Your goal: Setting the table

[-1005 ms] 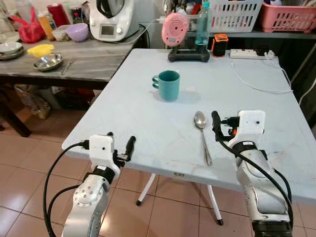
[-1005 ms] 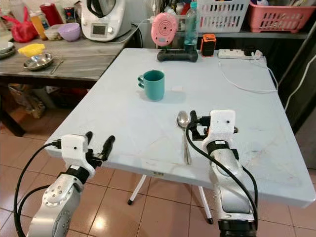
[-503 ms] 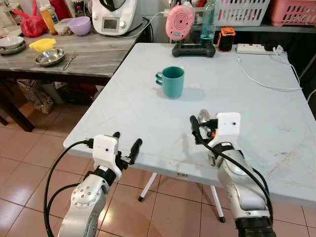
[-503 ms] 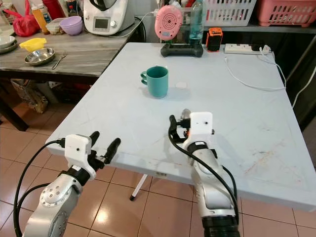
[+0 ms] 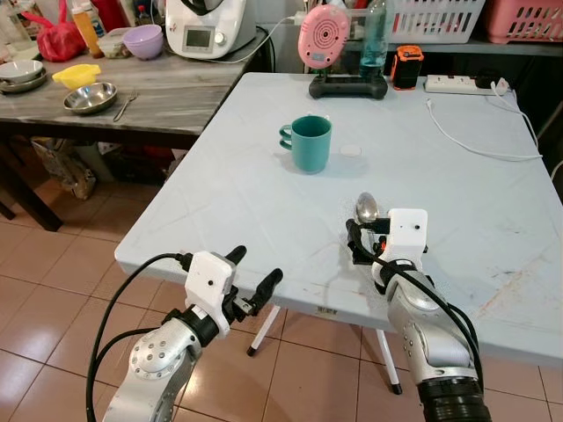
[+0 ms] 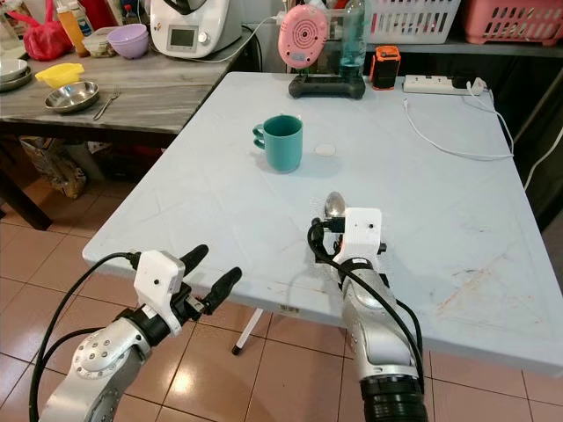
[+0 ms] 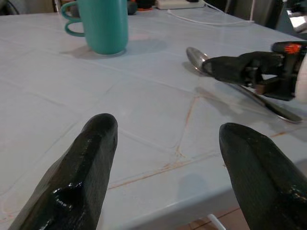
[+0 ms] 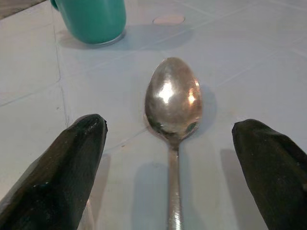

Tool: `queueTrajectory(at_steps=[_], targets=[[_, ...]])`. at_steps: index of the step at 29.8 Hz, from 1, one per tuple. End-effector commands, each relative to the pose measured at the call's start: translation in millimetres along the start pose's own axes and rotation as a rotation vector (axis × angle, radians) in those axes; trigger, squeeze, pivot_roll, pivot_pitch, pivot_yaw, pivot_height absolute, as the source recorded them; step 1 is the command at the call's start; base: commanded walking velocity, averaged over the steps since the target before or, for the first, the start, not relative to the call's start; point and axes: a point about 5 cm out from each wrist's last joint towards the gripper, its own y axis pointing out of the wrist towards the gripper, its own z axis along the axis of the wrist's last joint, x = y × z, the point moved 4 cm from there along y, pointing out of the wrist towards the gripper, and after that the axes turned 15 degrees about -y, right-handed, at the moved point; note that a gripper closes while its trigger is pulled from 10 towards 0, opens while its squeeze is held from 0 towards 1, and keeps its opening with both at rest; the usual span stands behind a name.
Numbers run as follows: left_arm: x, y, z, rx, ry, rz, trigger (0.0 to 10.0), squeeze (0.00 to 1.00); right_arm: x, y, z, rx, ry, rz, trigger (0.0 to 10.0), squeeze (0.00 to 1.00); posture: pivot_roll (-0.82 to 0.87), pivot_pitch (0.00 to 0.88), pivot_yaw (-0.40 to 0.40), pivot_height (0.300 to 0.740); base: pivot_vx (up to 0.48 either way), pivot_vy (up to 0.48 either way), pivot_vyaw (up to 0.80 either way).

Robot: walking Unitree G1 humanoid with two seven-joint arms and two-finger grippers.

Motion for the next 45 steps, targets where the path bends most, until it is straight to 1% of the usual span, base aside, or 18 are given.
queueTrajectory(at_steps=[1,4,8,11,12,13,14,15,16,19,25,30,36,40,45], targets=[[2.4,-0.8,2.9,-0.002,0.003,-0.034,10.0,0.00,-5.2,3.5,1.6,-0.011,0.007,0.012,10.0,0.00,-0.12,0.087,0.072,0.740,0.000,0.000,0.00],[5.9,-0.8,5.5,0.000,-0.002,-0.080,10.0,0.00,-7.6,6.0,-2.2,-0.041,0.025,0.020,10.0,0.00,-0.12,0.085,0.070,0.740,0.000,0.000,0.00],[5.6,-2.2,2.9,-0.016,0.005,-0.096,10.0,0.00,-15.6,7.4,-5.8,-0.071,0.049,0.043,10.0,0.00,-0.12,0.083,0.068,0.740,0.000,0.000,0.00],[6.5,-2.9,1.3,-0.020,0.005,-0.098,10.0,0.00,-16.2,7.3,-9.7,-0.100,0.050,0.038,10.0,0.00,-0.12,0.080,0.065,0.740,0.000,0.000,0.00],[7.2,-3.7,0.9,-0.020,0.003,-0.100,10.0,0.00,-14.9,6.8,-13.0,-0.120,0.057,0.025,9.4,0.00,-0.12,0.080,0.065,0.740,0.000,0.000,0.00],[7.2,-3.7,0.9,-0.020,0.003,-0.100,10.0,0.00,-14.9,6.8,-13.0,-0.120,0.057,0.025,9.4,0.00,-0.12,0.080,0.065,0.740,0.000,0.000,0.00],[7.5,-4.2,0.7,-0.021,0.001,-0.101,10.0,0.00,-12.0,6.2,-17.4,-0.146,0.057,0.007,3.1,0.00,-0.12,0.080,0.065,0.740,0.000,0.000,0.00],[7.6,-4.5,0.6,-0.022,-0.001,-0.103,10.0,0.00,-11.1,5.9,-19.2,-0.153,0.063,0.004,1.0,0.00,-0.12,0.080,0.065,0.740,0.000,0.000,0.00],[8.0,-4.6,0.6,-0.023,-0.004,-0.106,10.0,0.00,-9.5,5.5,-21.7,-0.161,0.064,-0.002,0.0,0.00,-0.12,0.080,0.065,0.740,0.000,0.000,0.00],[8.9,-4.3,0.9,-0.022,-0.007,-0.115,10.0,0.00,-5.6,5.5,-24.2,-0.169,0.067,-0.024,0.0,0.00,-0.12,0.080,0.065,0.740,0.000,0.000,0.00],[7.7,-1.2,6.8,-0.014,0.001,-0.127,10.0,0.00,10.6,8.1,-17.5,-0.155,0.075,-0.097,0.0,0.00,-0.12,0.082,0.067,0.740,0.000,0.000,0.00],[8.0,-0.4,8.4,-0.015,0.007,-0.136,10.0,0.00,17.2,5.4,-16.2,-0.160,0.079,-0.119,0.0,0.00,-0.13,0.085,0.074,0.740,0.000,0.000,0.00],[9.3,-1.1,7.4,-0.024,0.004,-0.146,10.0,0.00,21.2,-0.1,-22.6,-0.188,0.069,-0.130,0.0,0.00,-0.13,0.086,0.075,0.740,0.000,0.000,0.00],[11.6,-0.7,8.0,-0.026,0.002,-0.160,10.0,0.00,20.1,-4.2,-29.7,-0.216,0.066,-0.113,0.0,0.00,-0.13,0.086,0.076,0.740,0.000,0.000,0.00],[16.3,-0.9,7.3,-0.040,-0.028,-0.200,10.0,0.00,17.4,-6.2,-36.3,-0.242,0.064,-0.098,0.0,0.00,-0.13,0.086,0.079,0.740,0.000,0.000,0.00]])
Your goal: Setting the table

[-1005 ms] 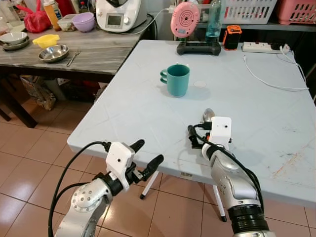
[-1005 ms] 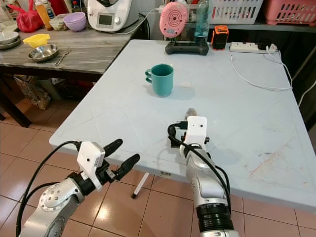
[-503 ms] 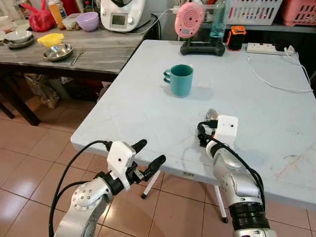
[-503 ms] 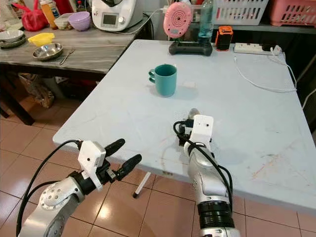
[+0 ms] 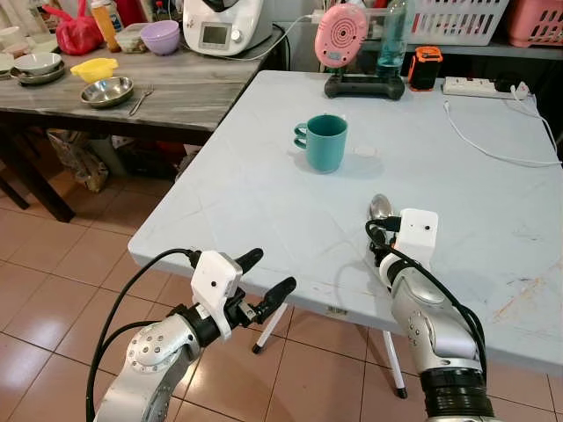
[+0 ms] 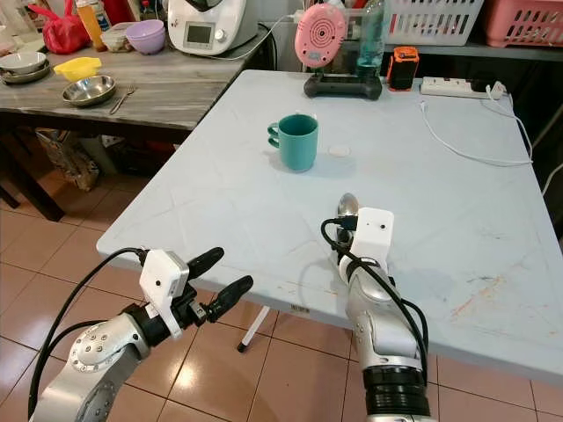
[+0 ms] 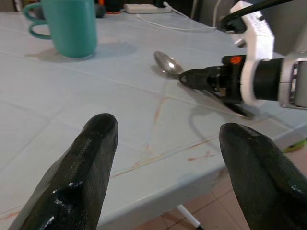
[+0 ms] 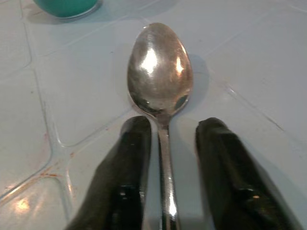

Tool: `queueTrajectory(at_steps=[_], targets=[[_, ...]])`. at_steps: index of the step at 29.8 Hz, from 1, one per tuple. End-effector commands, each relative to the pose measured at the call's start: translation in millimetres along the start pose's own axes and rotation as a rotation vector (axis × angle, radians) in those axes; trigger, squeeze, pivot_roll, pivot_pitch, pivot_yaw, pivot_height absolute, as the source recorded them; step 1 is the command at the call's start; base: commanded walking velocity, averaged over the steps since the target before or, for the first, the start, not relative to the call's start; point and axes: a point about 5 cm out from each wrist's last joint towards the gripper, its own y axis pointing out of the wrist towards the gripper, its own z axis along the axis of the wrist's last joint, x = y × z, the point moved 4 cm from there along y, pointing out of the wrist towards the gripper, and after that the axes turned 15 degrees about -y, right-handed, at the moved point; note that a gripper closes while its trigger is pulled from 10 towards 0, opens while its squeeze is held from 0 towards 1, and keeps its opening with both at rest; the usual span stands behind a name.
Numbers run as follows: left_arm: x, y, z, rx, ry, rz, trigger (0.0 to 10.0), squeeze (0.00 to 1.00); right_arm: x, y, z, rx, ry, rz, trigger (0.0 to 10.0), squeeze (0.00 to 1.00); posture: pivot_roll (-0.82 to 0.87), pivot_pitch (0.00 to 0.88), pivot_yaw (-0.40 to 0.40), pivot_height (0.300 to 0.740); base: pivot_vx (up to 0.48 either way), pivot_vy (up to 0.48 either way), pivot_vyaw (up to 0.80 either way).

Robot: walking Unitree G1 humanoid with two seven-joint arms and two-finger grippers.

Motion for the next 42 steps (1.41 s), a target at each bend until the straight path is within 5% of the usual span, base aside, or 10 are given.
queueTrajectory(at_steps=[1,9,30,39,42], targets=[[3.5,-1.1,3.3,-0.005,-0.001,-0.028,10.0,0.00,-3.0,-2.5,-22.4,-0.089,0.002,0.014,0.0,0.00,-0.13,0.086,0.079,0.740,0.000,0.000,0.00],[8.0,-7.5,-6.1,-0.092,-0.022,-0.094,10.0,0.00,-4.0,-0.5,-24.8,-0.106,0.004,0.018,0.0,0.00,-0.13,0.085,0.075,0.740,0.000,0.000,0.00],[3.5,-9.9,-6.7,-0.112,-0.005,-0.091,10.0,0.00,-5.2,0.5,-31.9,-0.147,0.013,0.021,0.0,0.00,-0.13,0.074,0.072,0.740,0.000,0.000,0.00],[-15.4,-9.5,3.4,-0.022,-0.012,0.035,10.0,0.00,-10.9,3.8,10.5,0.051,0.028,0.075,0.0,0.00,-0.13,0.064,0.065,0.740,0.000,0.000,0.00],[-37.6,-10.0,16.4,0.070,0.010,0.195,10.0,0.00,-16.3,2.3,29.6,0.142,0.033,0.112,0.0,0.00,-0.13,0.061,0.063,0.740,0.000,0.000,0.00]])
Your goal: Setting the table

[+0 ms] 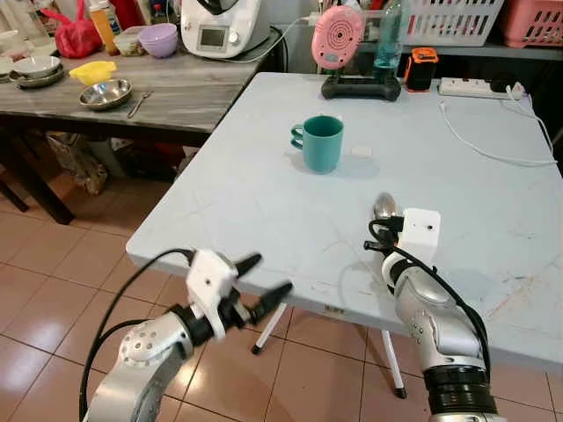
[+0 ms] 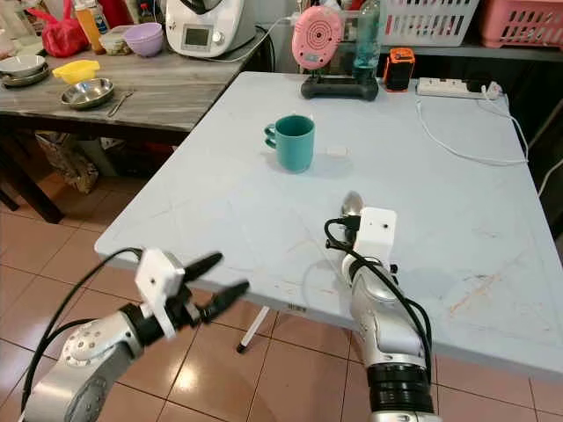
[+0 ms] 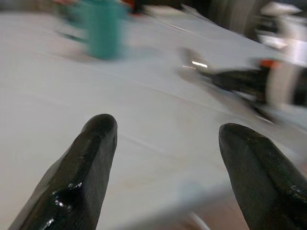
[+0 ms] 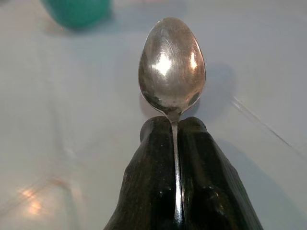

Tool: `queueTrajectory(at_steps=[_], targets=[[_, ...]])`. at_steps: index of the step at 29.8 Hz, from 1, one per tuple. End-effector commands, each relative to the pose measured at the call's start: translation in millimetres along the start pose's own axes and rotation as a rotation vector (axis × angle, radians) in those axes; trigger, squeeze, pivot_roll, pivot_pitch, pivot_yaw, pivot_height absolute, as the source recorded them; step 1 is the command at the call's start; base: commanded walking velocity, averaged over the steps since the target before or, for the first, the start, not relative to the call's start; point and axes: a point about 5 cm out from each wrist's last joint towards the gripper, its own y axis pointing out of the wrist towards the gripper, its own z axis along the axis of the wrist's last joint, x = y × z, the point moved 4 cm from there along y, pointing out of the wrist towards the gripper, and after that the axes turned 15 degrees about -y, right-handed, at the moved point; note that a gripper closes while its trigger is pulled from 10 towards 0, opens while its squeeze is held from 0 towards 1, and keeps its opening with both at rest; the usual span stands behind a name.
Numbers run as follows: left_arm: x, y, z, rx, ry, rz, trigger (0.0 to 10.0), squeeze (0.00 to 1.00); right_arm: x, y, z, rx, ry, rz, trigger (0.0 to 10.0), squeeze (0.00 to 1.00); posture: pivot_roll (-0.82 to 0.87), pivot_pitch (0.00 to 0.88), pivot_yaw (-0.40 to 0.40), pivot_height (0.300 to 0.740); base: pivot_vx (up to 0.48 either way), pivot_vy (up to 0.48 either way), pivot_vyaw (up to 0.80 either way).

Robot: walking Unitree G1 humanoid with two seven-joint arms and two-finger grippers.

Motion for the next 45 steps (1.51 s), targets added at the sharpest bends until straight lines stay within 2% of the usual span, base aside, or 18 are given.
queueTrajectory(at_steps=[1,2,3,8,9,12,22,35,45], targets=[[-21.4,-4.4,10.5,0.057,0.031,0.130,10.0,0.00,-9.2,0.7,24.7,0.100,0.000,0.037,0.0,0.00,-0.13,0.058,0.063,0.740,0.000,0.000,0.00],[-21.4,-4.4,10.5,0.057,0.031,0.130,10.0,0.00,-9.2,0.7,24.7,0.100,0.000,0.037,0.0,0.00,-0.13,0.058,0.063,0.740,0.000,0.000,0.00],[-31.1,-5.8,17.0,0.099,0.032,0.198,10.0,0.00,-10.1,-0.3,33.4,0.142,-0.004,0.043,0.0,0.00,-0.12,0.057,0.061,0.740,0.000,0.000,0.00],[-49.2,-10.2,26.5,0.178,-0.034,0.315,10.0,0.00,-8.2,-3.7,51.4,0.249,-0.074,0.029,0.0,0.00,-0.12,0.052,0.063,0.740,0.000,0.000,0.00],[-54.9,-11.8,28.8,0.200,-0.045,0.350,10.0,0.00,-7.2,-4.4,53.0,0.264,-0.084,0.025,10.0,0.00,-0.12,0.052,0.063,0.740,0.000,0.000,0.00],[-61.3,-14.0,30.0,0.210,-0.044,0.388,10.0,0.00,-4.0,-5.6,53.2,0.274,-0.090,0.012,10.0,0.00,-0.12,0.054,0.063,0.740,0.000,0.000,0.00],[-66.9,-12.9,29.6,0.238,-0.090,0.428,10.0,0.00,-4.4,-5.9,51.0,0.278,-0.101,0.018,10.0,0.00,-0.13,0.060,0.063,0.740,0.000,0.175,-0.20],[-70.1,-13.5,30.6,0.239,-0.074,0.439,10.0,0.00,-5.6,-6.2,48.0,0.276,-0.094,0.018,10.0,0.00,-0.13,0.058,0.068,0.740,0.000,0.442,-0.64],[-69.3,-11.4,31.1,0.245,-0.073,0.442,10.0,0.00,-5.6,-5.5,49.9,0.286,-0.095,0.012,10.0,0.00,-0.13,0.053,0.072,0.740,0.000,0.480,-0.12]])
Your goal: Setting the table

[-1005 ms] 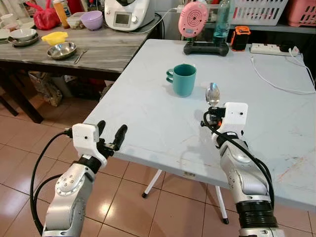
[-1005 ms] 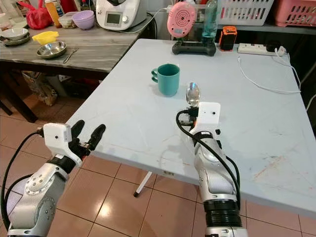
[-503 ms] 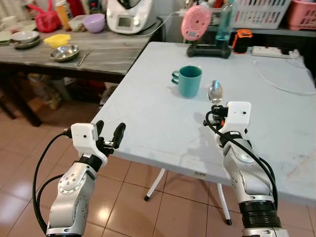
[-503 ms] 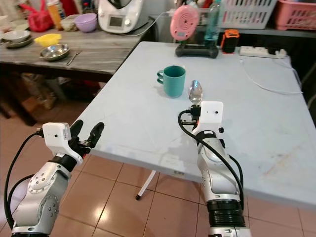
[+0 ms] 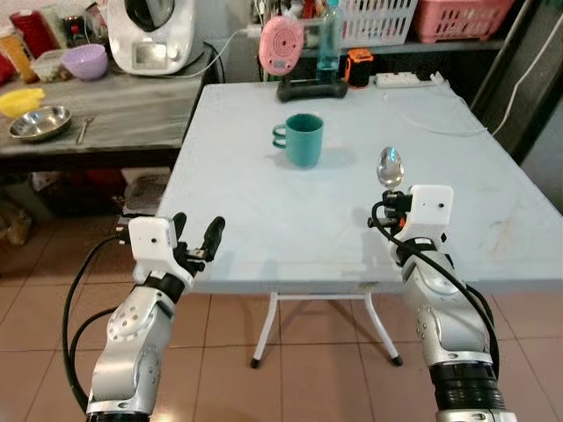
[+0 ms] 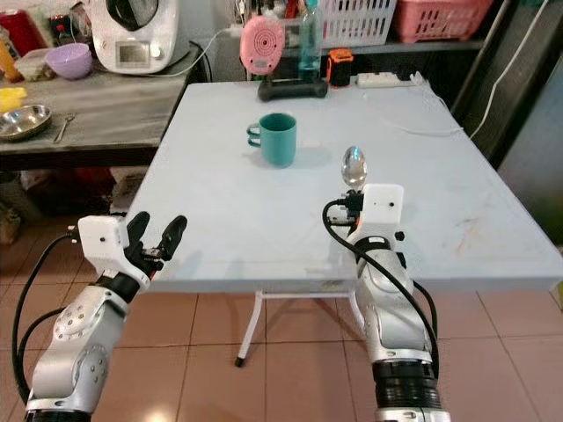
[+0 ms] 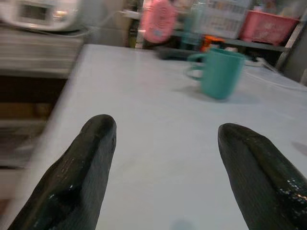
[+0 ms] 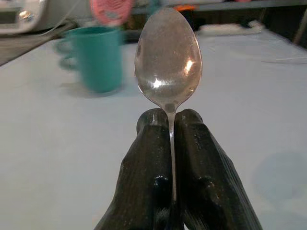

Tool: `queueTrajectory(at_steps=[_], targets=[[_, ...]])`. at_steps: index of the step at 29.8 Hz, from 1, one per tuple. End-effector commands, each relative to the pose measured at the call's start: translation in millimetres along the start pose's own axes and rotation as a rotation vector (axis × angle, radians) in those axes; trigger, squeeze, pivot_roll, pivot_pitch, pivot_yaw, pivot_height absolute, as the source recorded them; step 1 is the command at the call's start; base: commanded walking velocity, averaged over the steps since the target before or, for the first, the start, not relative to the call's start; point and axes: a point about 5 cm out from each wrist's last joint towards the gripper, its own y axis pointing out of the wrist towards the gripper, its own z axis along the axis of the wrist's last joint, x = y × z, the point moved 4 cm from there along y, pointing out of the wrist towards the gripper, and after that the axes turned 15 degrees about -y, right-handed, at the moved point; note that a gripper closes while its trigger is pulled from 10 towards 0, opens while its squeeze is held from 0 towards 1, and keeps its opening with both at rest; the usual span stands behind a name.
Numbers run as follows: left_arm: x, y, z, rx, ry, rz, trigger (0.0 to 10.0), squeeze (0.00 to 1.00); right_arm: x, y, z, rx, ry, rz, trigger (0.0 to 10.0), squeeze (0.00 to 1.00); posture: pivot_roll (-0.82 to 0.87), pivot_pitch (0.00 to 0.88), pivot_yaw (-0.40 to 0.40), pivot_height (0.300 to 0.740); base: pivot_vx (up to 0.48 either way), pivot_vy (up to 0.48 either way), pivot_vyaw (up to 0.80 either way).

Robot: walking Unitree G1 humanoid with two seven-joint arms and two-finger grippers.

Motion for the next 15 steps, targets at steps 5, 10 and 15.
queueTrajectory(at_steps=[5,10,15], targets=[[-9.1,-2.6,4.7,0.038,0.031,0.059,10.0,0.00,-9.9,3.4,14.3,0.050,-0.001,0.025,10.0,0.00,-0.12,0.052,0.071,0.740,0.000,0.480,0.00],[-13.1,-2.5,5.0,0.065,0.028,0.112,10.0,0.00,-12.1,3.8,16.7,0.066,-0.013,0.037,10.0,0.00,-0.12,0.045,0.067,0.740,0.000,0.480,0.00],[-15.3,-2.4,4.7,0.076,0.040,0.136,10.0,0.00,-12.9,4.1,18.0,0.073,-0.026,0.043,10.0,0.00,-0.12,0.038,0.061,0.740,0.000,0.480,0.00]])
